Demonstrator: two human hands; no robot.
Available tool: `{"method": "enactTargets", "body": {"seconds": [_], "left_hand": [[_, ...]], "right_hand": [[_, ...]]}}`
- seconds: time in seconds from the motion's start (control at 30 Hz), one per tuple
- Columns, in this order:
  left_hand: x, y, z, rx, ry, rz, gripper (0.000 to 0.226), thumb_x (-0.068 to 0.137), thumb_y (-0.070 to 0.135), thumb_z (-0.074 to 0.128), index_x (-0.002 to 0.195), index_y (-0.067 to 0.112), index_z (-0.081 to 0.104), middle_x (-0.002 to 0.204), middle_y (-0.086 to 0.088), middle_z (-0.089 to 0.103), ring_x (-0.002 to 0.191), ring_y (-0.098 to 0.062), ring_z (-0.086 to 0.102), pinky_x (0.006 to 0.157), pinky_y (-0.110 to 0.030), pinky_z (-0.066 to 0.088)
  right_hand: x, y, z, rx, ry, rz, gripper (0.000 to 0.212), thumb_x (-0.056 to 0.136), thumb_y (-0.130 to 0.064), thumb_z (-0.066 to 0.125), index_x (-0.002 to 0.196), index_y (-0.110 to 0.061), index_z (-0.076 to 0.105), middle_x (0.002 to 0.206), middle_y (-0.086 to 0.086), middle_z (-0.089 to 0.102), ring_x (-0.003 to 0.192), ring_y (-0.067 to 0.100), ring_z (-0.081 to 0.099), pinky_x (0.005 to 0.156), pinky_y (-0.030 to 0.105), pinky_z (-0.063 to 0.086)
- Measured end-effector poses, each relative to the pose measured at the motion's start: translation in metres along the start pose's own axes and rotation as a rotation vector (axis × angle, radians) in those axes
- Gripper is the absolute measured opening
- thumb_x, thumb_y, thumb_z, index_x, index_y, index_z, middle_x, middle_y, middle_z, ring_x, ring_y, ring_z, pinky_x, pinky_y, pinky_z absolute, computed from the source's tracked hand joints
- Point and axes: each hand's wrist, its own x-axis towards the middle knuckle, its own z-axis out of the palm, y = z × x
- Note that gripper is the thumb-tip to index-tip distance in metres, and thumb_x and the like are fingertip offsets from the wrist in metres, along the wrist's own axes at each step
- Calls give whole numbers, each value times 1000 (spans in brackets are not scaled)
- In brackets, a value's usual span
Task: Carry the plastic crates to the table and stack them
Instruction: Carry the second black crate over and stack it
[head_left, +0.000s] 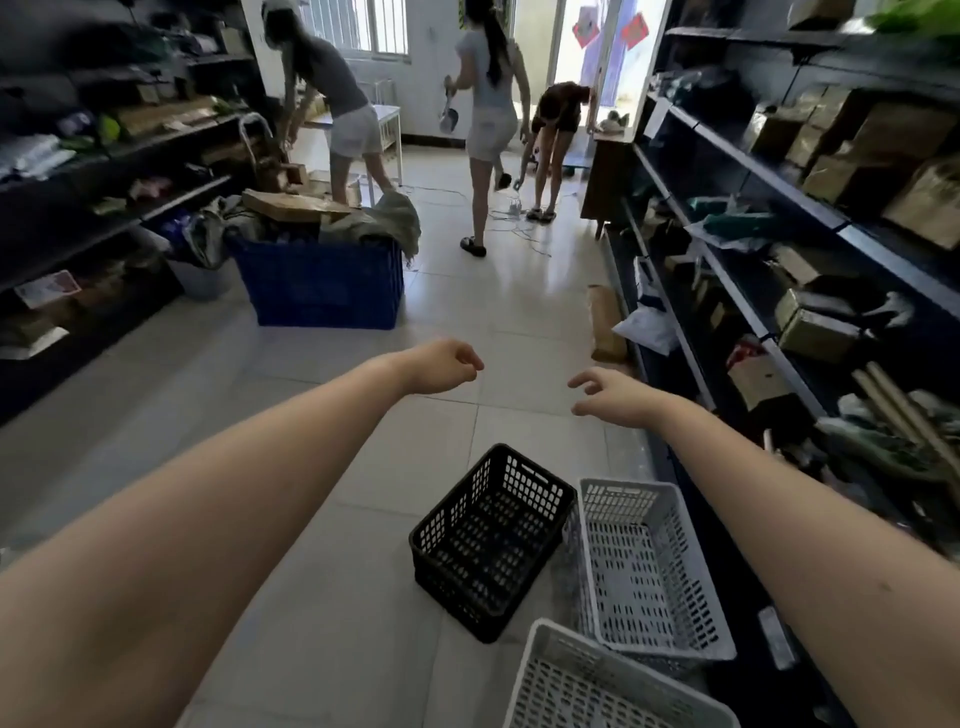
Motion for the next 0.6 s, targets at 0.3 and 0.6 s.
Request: {"method": "enactTargets", "body": {"seconds": [0.3, 0.6], "left_hand": [[114, -76, 25, -107, -95, -46, 37, 96, 18, 45, 129, 12, 60, 134, -5, 58, 128, -21, 50, 98, -22, 34], [243, -187, 115, -464, -118, -415, 30, 97, 17, 43, 118, 9, 62, 121, -10, 64, 118, -27, 56, 99, -33, 43]], "right_hand": [[117, 1, 33, -43, -69, 82, 54, 88, -21, 62, 139, -18, 45, 147, 14, 40, 134, 26, 42, 99, 33, 38], [295, 60, 74, 7, -130, 161, 47, 88, -21, 61, 134, -19, 51, 142, 14, 45, 129, 27, 47, 105, 37, 37]]}}
